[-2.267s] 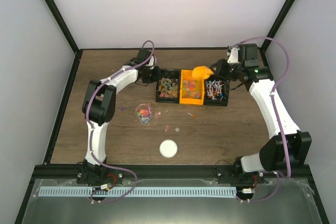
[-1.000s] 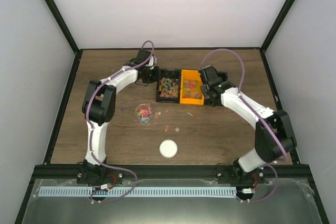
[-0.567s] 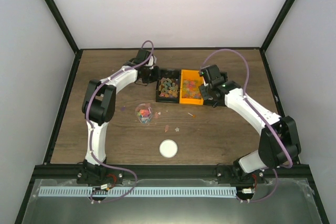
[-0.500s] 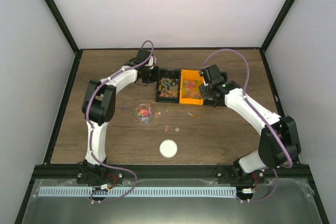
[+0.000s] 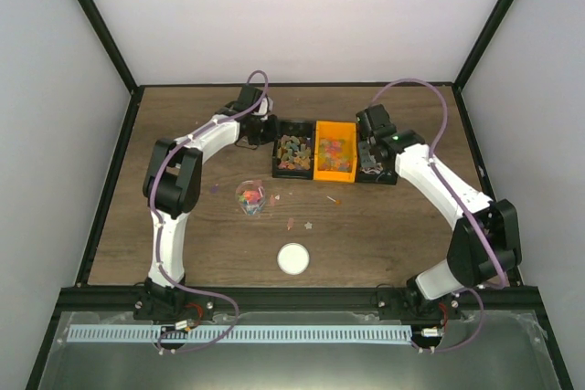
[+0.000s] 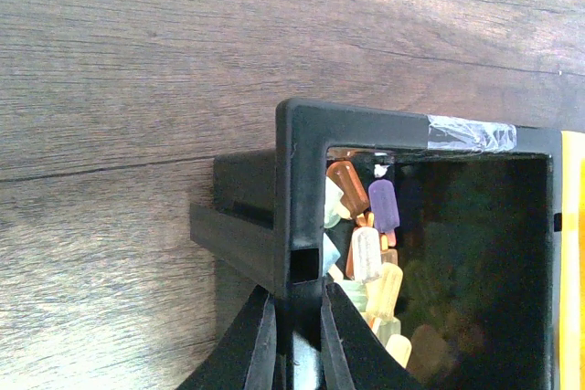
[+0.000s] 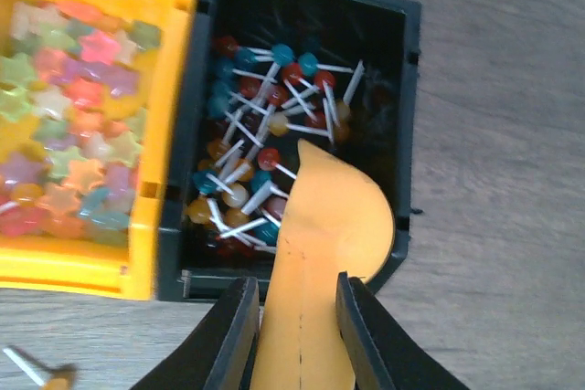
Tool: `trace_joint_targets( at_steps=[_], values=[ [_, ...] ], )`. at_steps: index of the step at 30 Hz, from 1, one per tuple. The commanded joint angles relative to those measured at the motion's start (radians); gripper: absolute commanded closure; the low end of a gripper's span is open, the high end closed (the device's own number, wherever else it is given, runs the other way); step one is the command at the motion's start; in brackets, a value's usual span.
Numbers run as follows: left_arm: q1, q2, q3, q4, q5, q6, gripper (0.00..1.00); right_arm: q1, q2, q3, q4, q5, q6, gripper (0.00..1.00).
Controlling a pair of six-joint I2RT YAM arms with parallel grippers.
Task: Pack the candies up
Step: Scoop the fake candies from the storage box.
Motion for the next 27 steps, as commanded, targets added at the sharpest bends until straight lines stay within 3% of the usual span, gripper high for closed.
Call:
trace_joint_targets(
  at_steps=[1, 7, 13, 27],
  values=[
    [0.005, 0.032, -0.009, 0.011, 0.044, -0.042, 0.91, -0.024, 0.031, -0.035, -0.099, 0.173, -0.030, 0.99],
    [0.006, 0.034, -0.004, 0.011, 0.044, -0.041, 0.91, -0.019, 0.002, -0.129, -0.065, 0.130, -0.021, 0.99],
    [0.006, 0.041, 0.002, 0.015, 0.052, -0.046, 0.91, -0.030, -0.024, -0.144, -0.028, -0.156, 0.039, 0.99],
    [0.008, 0.038, 0.003, 0.010, 0.052, -0.042, 0.91, -0.040, 0.055, -0.130, 0.001, -0.370, 0.079, 0.99]
  ],
)
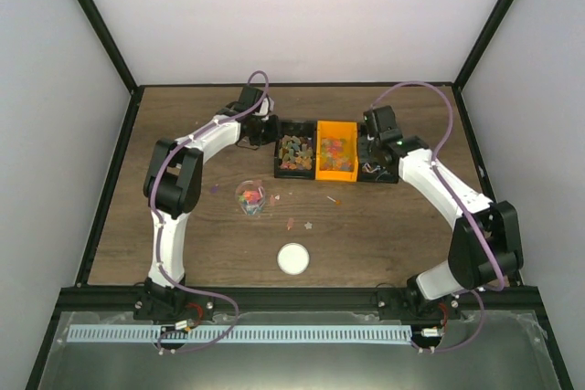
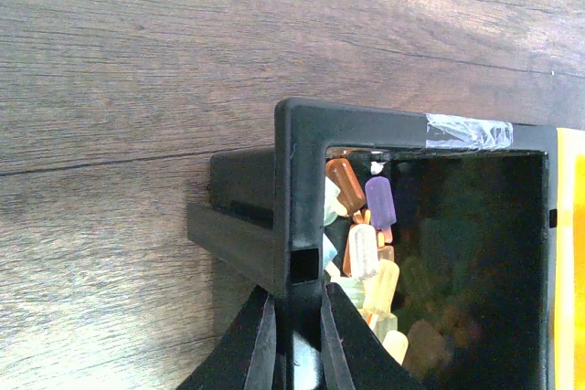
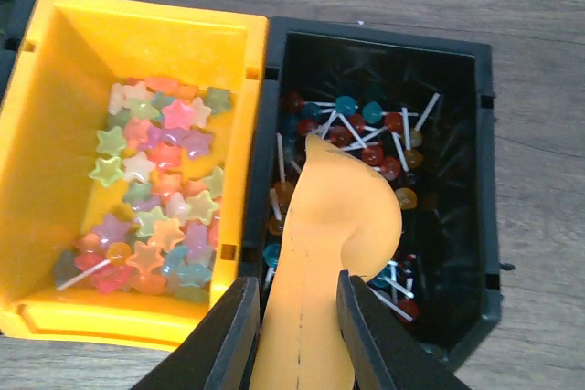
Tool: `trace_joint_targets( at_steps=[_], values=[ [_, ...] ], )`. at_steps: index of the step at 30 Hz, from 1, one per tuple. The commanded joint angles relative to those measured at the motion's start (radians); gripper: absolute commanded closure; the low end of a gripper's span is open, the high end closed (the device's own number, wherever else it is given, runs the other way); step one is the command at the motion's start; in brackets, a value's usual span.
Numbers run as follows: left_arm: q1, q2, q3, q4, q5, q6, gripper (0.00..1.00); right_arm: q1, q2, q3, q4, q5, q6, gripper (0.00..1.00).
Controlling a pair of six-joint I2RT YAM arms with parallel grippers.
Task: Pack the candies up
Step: Scoop the fake candies from the storage box.
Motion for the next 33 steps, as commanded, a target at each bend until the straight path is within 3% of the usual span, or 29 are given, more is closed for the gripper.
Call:
trace_joint_targets(
  at_steps=[1, 9, 17, 33],
  values=[
    [0.012, 0.036, 0.003, 0.003, 0.043, -0.026, 0.91, -0.007, 0.071, -0.036, -0.184, -0.264, 0.065, 0.99],
    [0.013, 0.034, -0.003, 0.008, 0.043, -0.028, 0.91, -0.100, 0.051, -0.081, -0.180, -0.487, 0.129, 0.99],
    [0.014, 0.030, -0.001, 0.005, 0.043, -0.025, 0.91, -0.228, 0.001, -0.239, -0.024, -0.754, 0.237, 0.99],
    [0.016, 0.032, 0.001, 0.001, 0.043, -0.025, 0.91, -0.475, -0.083, -0.386, 0.193, -1.104, 0.310, 0.99]
  ],
)
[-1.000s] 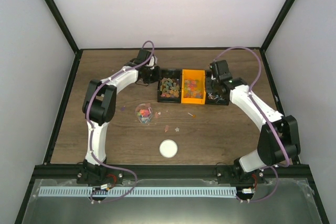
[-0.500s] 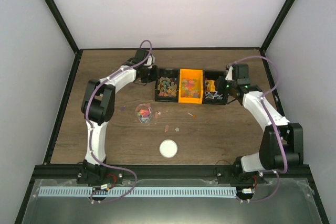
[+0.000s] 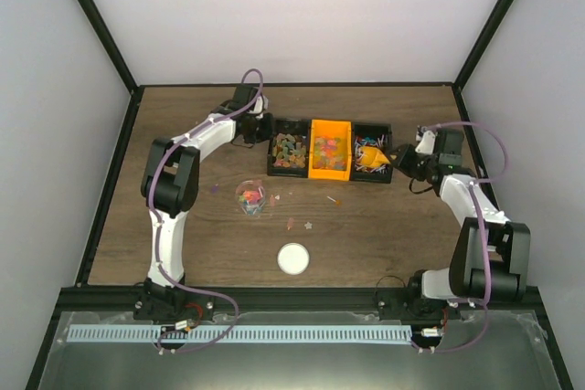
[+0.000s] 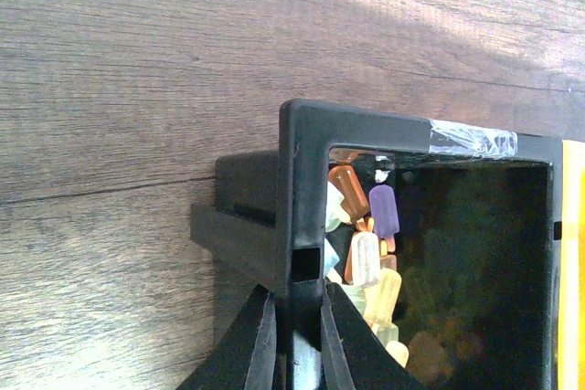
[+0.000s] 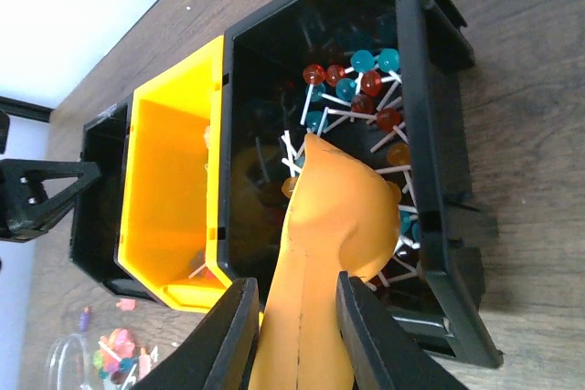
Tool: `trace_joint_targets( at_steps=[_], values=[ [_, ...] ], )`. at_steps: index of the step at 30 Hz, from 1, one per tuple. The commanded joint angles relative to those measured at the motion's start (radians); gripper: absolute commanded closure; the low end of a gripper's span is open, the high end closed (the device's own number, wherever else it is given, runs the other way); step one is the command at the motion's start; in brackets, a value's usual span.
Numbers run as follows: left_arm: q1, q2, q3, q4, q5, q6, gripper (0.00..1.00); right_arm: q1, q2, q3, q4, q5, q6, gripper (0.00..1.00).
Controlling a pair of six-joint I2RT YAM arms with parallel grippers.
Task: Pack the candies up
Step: Scoop the fake candies from the storage box.
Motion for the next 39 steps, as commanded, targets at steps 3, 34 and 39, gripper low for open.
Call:
trace_joint_targets(
  at_steps=[3, 34, 39],
  values=[
    [-0.012, 0.033, 0.005, 0.001, 0.047, -0.048, 0.91, -0.023, 0.014, -0.069, -0.145, -0.318, 0.063, 0.99],
    [-0.012, 0.050, 0.033, -0.006, 0.055, -0.050, 0.91, -0.194, -0.038, -0.073, -0.085, -0.444, 0.109, 0.99],
    [-0.011, 0.053, 0.035, -0.007, 0.062, -0.053, 0.91, -0.217, -0.053, -0.076, -0.092, -0.445, 0.100, 0.99]
  ],
)
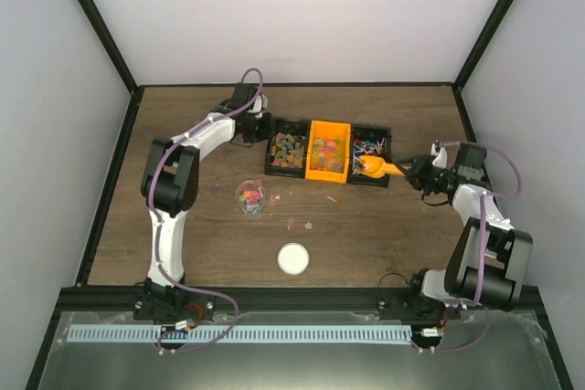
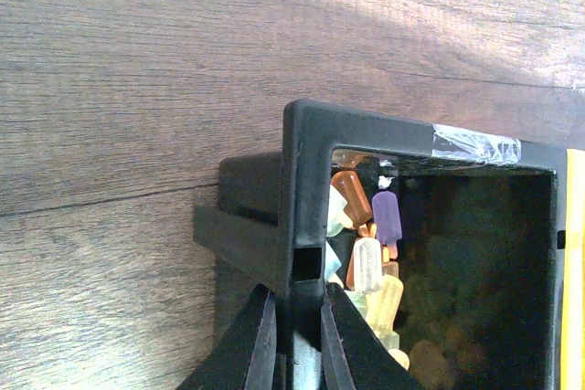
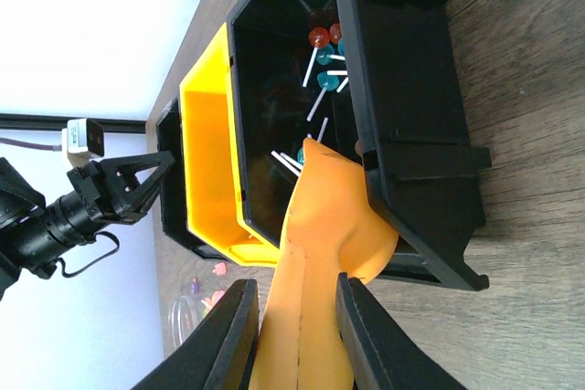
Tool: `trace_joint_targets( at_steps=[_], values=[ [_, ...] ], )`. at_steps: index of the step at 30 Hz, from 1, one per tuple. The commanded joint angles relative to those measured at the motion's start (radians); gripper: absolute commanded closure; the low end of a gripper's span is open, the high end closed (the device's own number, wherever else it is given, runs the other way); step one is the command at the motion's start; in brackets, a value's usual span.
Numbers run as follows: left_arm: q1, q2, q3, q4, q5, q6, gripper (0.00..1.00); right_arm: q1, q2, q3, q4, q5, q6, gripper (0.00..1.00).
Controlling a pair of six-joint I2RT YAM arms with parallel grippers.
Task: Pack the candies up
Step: Scoop the fake candies from the storage box.
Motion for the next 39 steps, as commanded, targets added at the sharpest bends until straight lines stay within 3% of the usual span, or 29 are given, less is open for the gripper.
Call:
trace_joint_targets(
  at_steps=[1, 39],
  values=[
    [-0.019, 0.047, 0.024, 0.004, 0.060, -0.080, 0.91, -0.012, -0.028, 0.019, -0.080, -0.124, -0.009, 0.99],
    [-0.012, 0.062, 0.053, -0.019, 0.068, -0.073, 0.91, -0.145, -0.136, 0.009, -0.040, -0.112, 0.067, 0.99]
  ],
)
